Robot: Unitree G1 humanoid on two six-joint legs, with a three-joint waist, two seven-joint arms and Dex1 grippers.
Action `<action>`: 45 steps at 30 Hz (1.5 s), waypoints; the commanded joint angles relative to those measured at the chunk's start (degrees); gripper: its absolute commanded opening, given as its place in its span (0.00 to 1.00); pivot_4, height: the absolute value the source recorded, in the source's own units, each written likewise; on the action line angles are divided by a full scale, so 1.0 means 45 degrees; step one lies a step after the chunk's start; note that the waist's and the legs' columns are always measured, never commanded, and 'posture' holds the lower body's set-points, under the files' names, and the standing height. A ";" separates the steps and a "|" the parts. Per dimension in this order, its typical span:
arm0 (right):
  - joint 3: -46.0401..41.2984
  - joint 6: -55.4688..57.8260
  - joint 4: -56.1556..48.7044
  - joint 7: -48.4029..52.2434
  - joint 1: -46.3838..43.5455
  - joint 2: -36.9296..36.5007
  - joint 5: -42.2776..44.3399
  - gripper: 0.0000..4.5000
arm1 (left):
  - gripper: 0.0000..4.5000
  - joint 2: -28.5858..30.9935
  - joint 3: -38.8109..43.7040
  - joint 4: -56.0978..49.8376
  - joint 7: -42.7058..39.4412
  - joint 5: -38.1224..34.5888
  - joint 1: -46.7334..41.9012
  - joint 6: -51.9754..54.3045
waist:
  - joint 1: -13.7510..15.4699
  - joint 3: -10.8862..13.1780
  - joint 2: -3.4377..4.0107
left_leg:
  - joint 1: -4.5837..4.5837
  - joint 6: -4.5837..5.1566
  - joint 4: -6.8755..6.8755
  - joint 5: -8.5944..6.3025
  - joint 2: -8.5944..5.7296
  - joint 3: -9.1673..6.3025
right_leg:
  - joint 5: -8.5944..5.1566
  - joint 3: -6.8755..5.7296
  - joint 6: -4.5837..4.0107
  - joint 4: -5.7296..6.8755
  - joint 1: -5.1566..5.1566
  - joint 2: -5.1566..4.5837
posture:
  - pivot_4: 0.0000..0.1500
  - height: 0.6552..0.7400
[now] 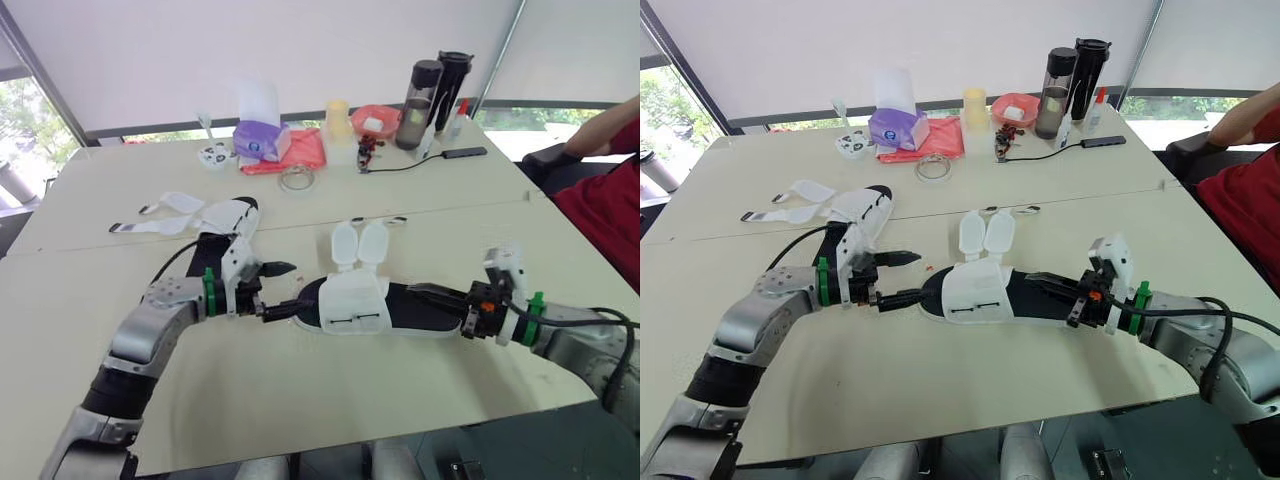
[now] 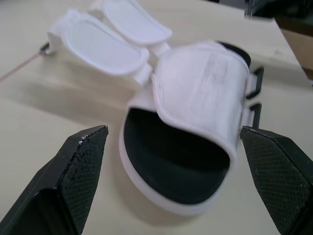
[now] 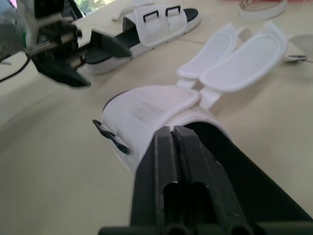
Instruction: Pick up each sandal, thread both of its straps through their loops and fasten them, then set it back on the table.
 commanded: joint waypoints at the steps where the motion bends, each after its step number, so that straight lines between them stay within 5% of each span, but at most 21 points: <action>1: -0.0185 0.0268 0.0590 0.0041 -0.0177 0.0510 -0.0999 0.01 | 1.00 -0.0246 0.0480 0.0583 -0.0049 -0.0294 -0.0569 0.0054 | 0.0002 0.0000 -0.0001 | 0.0000 0.0000 0.0001 0.0000 0.0000 0.0007 | 0.0002 0.0000 0.0004 -0.0001 0.0000 0.0000 | 1.00 1.00; 12: -0.1354 0.1398 0.1282 -0.0117 -0.1722 0.2330 -0.1289 0.01 | 1.00 -0.0092 -0.0563 0.1137 -0.1449 0.0568 -0.0214 -0.0577 | -0.0060 0.0004 -0.0015 | 0.0001 0.0002 0.0000 -0.0002 0.0005 0.0031 | 0.0033 0.0009 0.0058 -0.0001 -0.0011 0.0001 | 1.00 1.00; 15: -0.1509 0.1774 0.1379 -0.0231 -0.2247 0.2776 -0.1390 0.00 | 0.82 -0.0218 -0.0800 0.1334 -0.1615 0.0875 -0.0021 -0.1107 | -0.0034 0.0005 -0.0016 | 0.0002 0.0002 -0.0002 -0.0002 0.0008 0.0039 | 0.0031 0.0020 0.0048 -0.0002 -0.0016 0.0000 | 1.00 1.00; 22: -0.2086 0.4404 0.2273 -0.1738 -0.4106 0.4018 -0.0271 0.00 | 0.02 -0.0498 -0.1605 0.1813 -0.1735 0.1958 0.0004 -0.2225 | -0.0004 0.0009 -0.0024 | -0.0001 0.0002 0.0001 -0.0002 0.0006 0.0035 | 0.0020 0.0022 0.0023 -0.0006 -0.0015 -0.0002 | 1.00 1.00; 31: -0.4967 0.9776 0.6782 -0.6971 -0.8034 0.6723 0.2871 0.00 | 0.01 -0.0783 -0.2815 0.2612 -0.2110 0.3440 -0.0324 -0.3322 | -0.0020 0.0003 -0.0017 | 0.0000 0.0002 -0.0015 -0.0002 0.0008 0.0035 | 0.0046 0.0023 0.0052 -0.0002 -0.0028 0.0003 | 1.00 1.00; 34: -0.5353 1.0185 0.6902 -0.7302 -0.8395 0.7096 0.3223 0.19 | 0.00 -0.0961 -0.2863 0.2745 -0.1994 0.3600 -0.0422 -0.3574 | 0.0033 0.0002 -0.0015 | 0.0000 0.0006 -0.0014 -0.0003 -0.0004 0.0030 | 0.0048 0.0023 0.0057 -0.0003 -0.0022 -0.0001 | 1.00 1.00; 41: -0.6765 1.0236 0.8156 -0.9508 -0.9005 0.7882 0.3591 0.95 | 0.00 -0.1163 -0.2933 0.2778 -0.1920 0.3830 -0.0513 -0.3812 | -0.0059 -0.0001 -0.0012 | 0.0000 0.0012 -0.0001 -0.0003 -0.0006 0.0035 | 0.0064 0.0025 0.0086 0.0000 -0.0017 0.0001 | 1.00 1.00; 45: -0.7059 0.9934 0.8906 -1.0074 -0.9282 0.7963 0.3186 0.98 | 0.00 -0.1214 -0.2949 0.2822 -0.1925 0.3919 -0.0501 -0.3933 | -0.0056 -0.0003 -0.0009 | 0.0002 0.0013 -0.0001 -0.0002 -0.0006 0.0055 | 0.0066 0.0025 0.0091 0.0003 -0.0016 0.0003 | 1.00 1.00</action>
